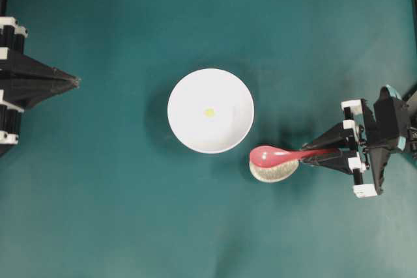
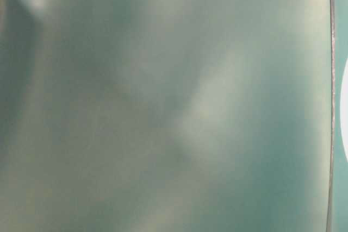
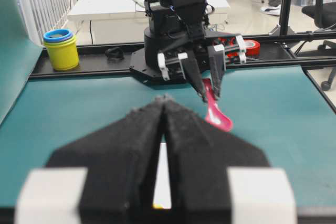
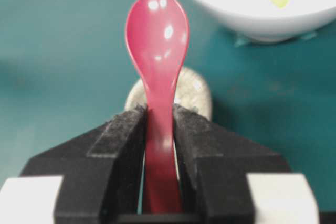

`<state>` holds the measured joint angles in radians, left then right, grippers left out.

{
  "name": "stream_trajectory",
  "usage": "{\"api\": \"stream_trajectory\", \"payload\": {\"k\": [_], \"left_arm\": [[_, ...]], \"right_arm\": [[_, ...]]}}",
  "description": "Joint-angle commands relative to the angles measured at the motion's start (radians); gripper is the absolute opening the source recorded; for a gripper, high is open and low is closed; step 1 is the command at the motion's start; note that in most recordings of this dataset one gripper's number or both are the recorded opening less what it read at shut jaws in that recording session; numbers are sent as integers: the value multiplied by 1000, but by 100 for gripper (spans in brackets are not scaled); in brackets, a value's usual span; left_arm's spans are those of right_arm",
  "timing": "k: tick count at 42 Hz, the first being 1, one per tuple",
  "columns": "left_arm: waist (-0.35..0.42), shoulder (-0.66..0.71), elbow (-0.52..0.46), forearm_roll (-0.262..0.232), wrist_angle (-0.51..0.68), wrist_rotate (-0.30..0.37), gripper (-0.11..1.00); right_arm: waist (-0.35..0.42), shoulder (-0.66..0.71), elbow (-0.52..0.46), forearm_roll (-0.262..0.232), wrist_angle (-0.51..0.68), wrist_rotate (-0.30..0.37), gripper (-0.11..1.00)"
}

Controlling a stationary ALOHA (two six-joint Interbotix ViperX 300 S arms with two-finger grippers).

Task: Scoop the yellow hexagonal prism block from the bowl with a spoon using the right arm.
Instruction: 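Carry the spoon up and left, lowering its bowl into the white bowl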

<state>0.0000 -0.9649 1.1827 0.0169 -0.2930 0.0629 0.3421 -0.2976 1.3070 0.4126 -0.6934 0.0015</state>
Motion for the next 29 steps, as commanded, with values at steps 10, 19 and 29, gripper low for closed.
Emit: {"api": "stream_trajectory", "payload": {"k": [10, 19, 29], "left_arm": [[2, 9, -25, 3, 0, -14, 0], [2, 9, -25, 2, 31, -15, 0], [2, 9, -26, 0, 44, -17, 0]], "right_arm": [[-227, -158, -212, 0, 534, -109, 22], [-368, -146, -394, -9, 907, -130, 22], [-477, -86, -566, -43, 1180, -121, 22]]}}
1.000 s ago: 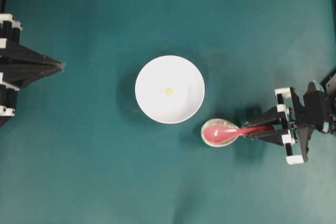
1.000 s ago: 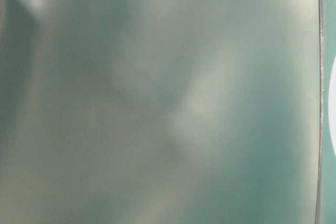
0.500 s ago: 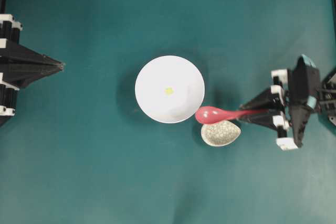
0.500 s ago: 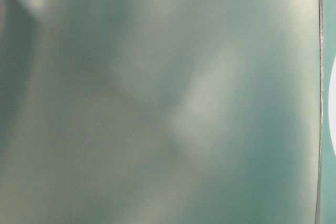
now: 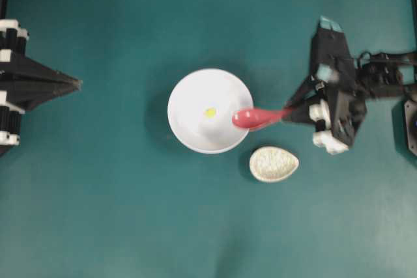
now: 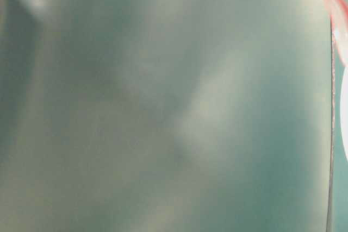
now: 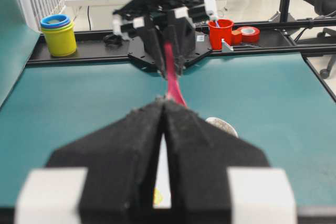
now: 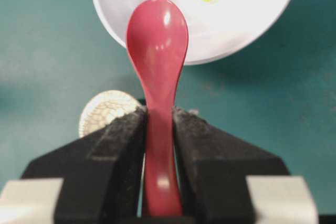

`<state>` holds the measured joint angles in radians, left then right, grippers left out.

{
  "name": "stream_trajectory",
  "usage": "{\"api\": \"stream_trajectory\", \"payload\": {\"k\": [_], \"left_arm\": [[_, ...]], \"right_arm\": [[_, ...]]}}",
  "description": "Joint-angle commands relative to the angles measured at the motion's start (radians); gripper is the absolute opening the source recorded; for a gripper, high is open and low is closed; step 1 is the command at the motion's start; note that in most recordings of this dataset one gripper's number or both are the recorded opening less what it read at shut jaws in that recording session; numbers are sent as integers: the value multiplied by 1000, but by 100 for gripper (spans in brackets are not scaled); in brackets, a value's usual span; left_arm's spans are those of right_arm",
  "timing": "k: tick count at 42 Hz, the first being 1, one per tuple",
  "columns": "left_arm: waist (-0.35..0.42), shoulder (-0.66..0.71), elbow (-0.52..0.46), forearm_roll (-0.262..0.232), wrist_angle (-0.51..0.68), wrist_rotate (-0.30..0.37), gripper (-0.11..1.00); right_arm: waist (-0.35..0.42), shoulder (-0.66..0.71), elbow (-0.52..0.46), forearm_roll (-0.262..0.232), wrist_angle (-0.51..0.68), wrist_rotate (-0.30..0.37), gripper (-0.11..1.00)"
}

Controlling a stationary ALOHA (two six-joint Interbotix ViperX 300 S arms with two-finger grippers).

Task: Scoop the yellow hexagonal prism block from the bowl with a spoon using the right arm.
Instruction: 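Carry the spoon up and left, lowering its bowl into the white bowl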

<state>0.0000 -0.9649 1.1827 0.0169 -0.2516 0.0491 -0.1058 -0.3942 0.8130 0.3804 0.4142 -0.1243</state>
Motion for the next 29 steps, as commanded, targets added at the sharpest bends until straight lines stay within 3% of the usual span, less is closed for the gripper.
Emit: {"api": "stream_trajectory", "payload": {"k": [1, 15, 29], "left_arm": [[2, 9, -26, -2, 8, -3, 0], [2, 2, -28, -2, 17, -26, 0], [2, 0, -28, 0, 29, -26, 0]], "right_arm": [[-35, 18, -84, -14, 91, 5, 22], [-78, 190, -282, -75, 331, 8, 22], [-78, 284, -387, -158, 434, 84, 22]]}}
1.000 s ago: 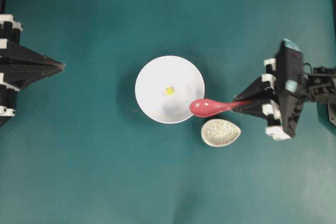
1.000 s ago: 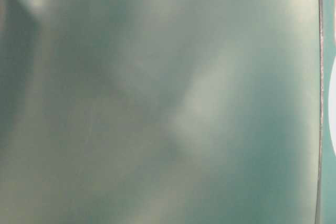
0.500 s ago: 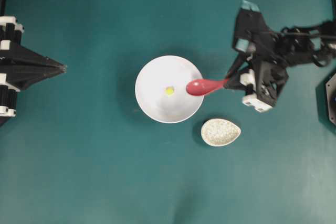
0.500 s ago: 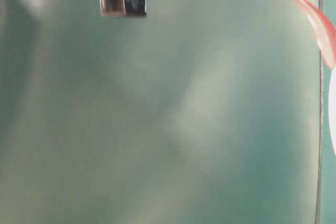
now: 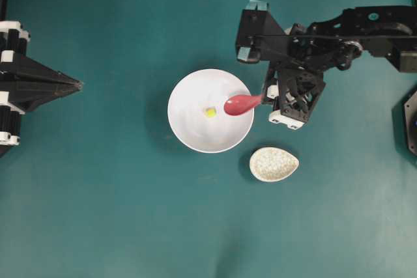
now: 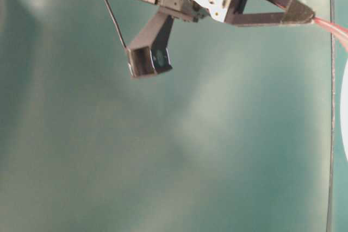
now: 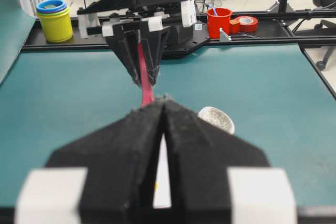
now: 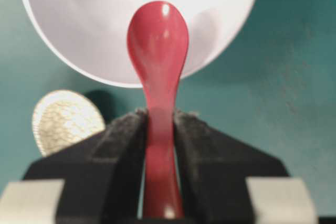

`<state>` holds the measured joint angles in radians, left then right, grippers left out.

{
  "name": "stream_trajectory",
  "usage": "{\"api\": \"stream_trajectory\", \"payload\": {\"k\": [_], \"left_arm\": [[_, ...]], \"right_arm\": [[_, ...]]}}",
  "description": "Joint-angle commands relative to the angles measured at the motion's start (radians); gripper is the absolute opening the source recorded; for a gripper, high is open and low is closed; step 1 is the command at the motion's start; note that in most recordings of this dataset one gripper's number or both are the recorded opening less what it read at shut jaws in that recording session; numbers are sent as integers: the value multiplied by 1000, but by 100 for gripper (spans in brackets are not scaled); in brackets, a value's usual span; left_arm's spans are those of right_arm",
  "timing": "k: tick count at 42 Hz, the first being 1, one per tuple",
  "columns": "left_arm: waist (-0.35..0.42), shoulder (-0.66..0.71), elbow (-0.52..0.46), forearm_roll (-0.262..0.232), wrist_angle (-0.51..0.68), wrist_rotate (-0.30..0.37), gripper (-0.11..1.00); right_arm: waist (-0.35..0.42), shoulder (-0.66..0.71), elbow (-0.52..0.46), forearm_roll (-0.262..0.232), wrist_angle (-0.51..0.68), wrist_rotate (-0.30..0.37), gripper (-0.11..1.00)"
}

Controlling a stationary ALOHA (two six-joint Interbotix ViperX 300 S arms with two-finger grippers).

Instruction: Scoop the yellow hexagonal prism block from the bowl with a spoon using the right arm.

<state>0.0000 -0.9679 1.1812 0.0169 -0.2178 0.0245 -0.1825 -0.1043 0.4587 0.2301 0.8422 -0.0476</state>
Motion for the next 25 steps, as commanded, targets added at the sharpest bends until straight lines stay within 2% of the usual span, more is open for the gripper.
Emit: {"api": "stream_trajectory", "payload": {"k": [1, 25], "left_arm": [[2, 3, -26, 0, -5, -2, 0], [2, 3, -26, -2, -5, -2, 0]], "right_arm": [[-2, -5, -34, -8, 6, 9, 22], [21, 84, -78, -6, 0, 12, 22]]}}
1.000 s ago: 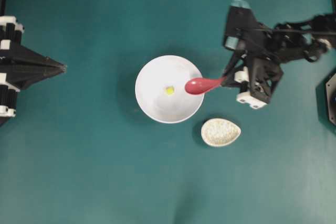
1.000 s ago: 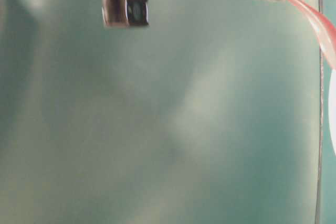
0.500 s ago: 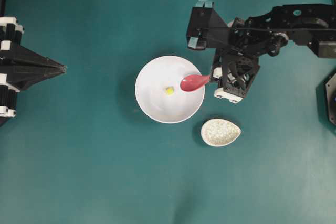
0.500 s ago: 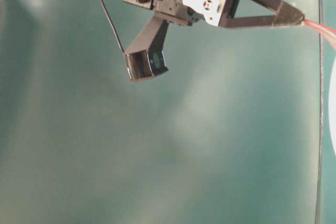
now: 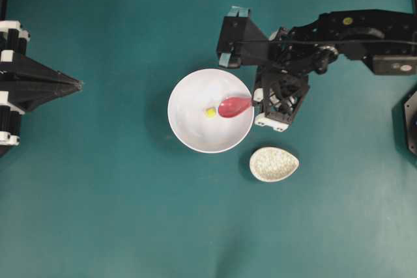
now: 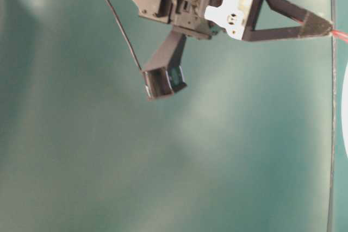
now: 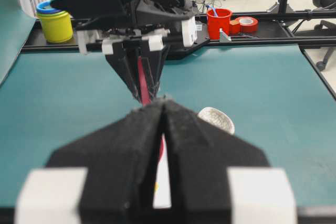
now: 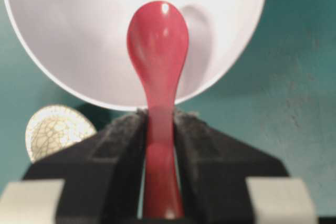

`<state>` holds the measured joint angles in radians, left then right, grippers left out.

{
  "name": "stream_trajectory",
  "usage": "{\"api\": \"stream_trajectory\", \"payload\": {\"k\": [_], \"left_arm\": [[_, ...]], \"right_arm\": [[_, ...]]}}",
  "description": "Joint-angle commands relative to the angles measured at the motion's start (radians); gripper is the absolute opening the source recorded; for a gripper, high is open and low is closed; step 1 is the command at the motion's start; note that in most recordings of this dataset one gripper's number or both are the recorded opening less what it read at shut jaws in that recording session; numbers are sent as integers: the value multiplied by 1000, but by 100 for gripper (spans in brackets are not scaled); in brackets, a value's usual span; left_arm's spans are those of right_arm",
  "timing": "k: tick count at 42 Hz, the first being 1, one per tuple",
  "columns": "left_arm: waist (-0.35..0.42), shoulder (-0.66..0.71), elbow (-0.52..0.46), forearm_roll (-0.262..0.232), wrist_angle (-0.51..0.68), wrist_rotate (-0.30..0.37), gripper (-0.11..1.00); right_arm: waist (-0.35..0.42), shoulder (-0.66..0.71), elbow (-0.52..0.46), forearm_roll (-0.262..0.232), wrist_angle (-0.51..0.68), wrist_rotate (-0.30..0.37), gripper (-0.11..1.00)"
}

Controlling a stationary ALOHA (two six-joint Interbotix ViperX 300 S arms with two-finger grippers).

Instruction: Scoop the yellow hexagonal prism block from the bowl with a spoon using the right arm.

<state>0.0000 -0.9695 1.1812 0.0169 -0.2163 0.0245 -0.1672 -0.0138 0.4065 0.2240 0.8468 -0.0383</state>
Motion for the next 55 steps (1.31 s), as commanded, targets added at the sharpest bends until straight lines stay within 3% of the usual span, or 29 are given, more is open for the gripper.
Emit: {"api": "stream_trajectory", "payload": {"k": [1, 14, 55], "left_arm": [[2, 5, -26, -2, -6, -2, 0], [0, 3, -26, -2, -6, -2, 0], [2, -2, -26, -2, 9, -2, 0]], "right_arm": [[8, -2, -29, -2, -5, 3, 22], [15, 38, -32, 0, -29, 3, 22], [26, 95, -61, 0, -301, -6, 22]]}}
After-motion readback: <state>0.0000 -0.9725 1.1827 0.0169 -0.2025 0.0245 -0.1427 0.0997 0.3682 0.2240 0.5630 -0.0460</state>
